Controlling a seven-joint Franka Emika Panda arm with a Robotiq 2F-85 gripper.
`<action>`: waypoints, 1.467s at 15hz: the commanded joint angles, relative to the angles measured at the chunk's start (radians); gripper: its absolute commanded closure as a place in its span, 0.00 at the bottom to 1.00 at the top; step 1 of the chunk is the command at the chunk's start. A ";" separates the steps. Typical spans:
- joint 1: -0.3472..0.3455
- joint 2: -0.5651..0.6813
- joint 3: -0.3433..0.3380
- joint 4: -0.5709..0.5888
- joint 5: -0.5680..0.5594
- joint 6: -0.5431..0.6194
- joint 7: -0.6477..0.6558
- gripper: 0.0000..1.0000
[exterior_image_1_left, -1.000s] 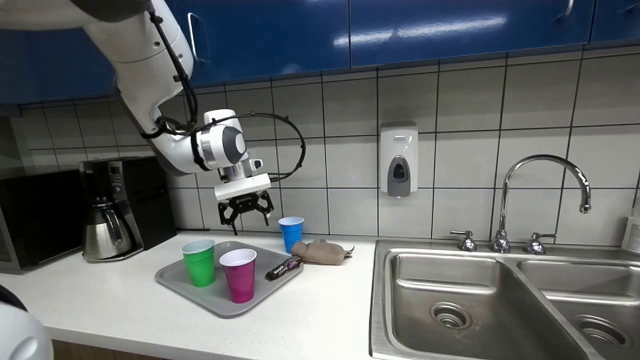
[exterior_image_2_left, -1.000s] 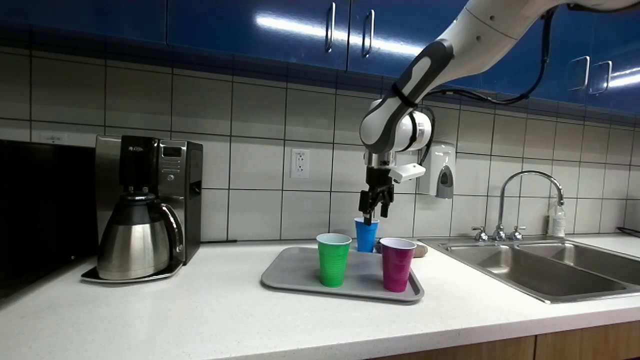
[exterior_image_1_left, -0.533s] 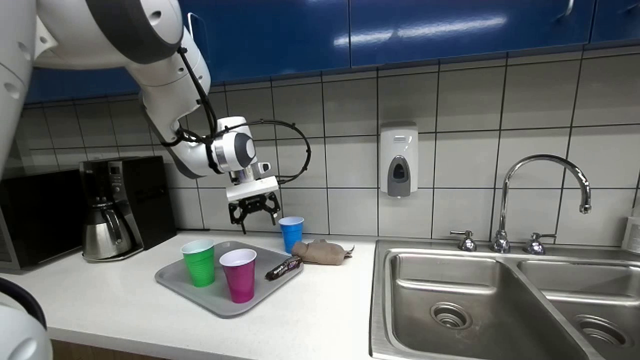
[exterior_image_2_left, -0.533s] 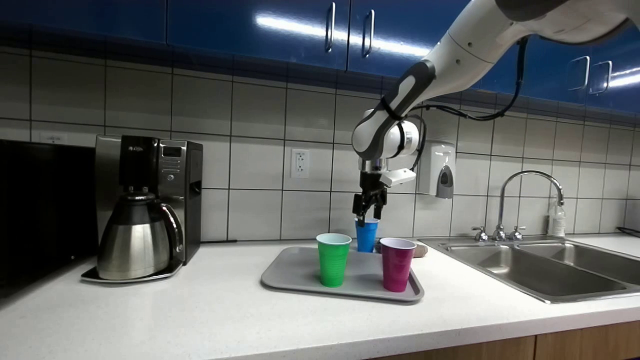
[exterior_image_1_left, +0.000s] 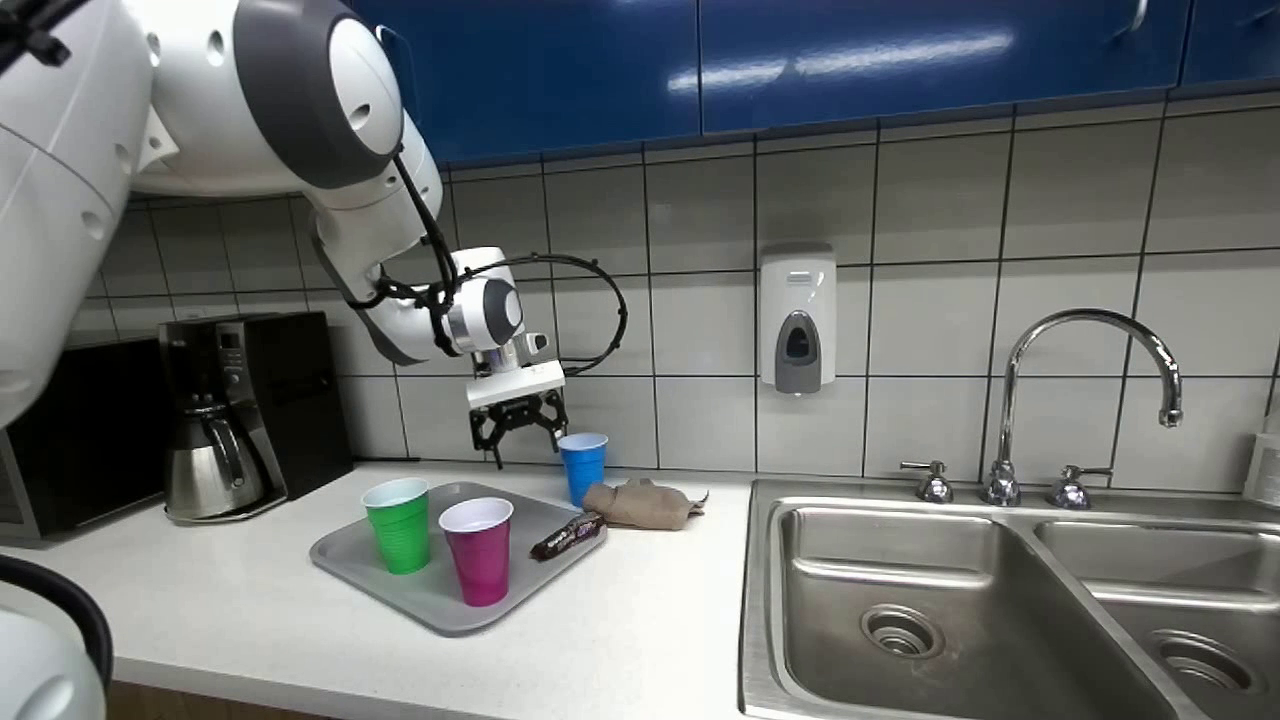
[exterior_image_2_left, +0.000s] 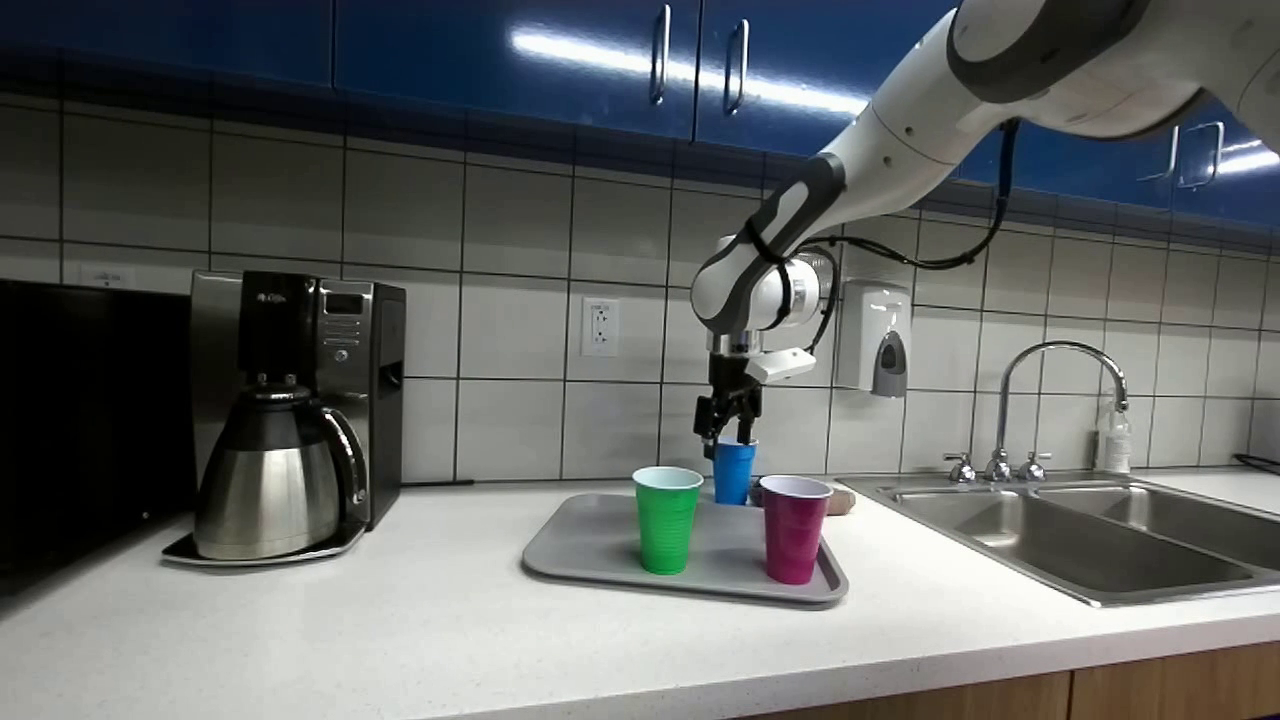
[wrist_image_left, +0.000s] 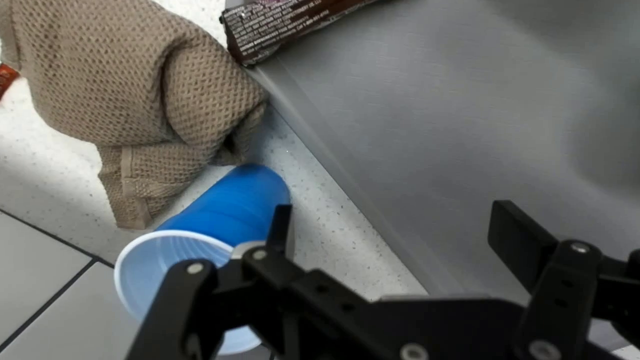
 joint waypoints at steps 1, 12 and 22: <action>-0.017 0.058 0.013 0.096 0.006 -0.030 -0.005 0.00; -0.022 0.141 0.013 0.228 0.007 -0.024 -0.008 0.00; -0.024 0.216 0.009 0.312 0.003 -0.019 -0.011 0.00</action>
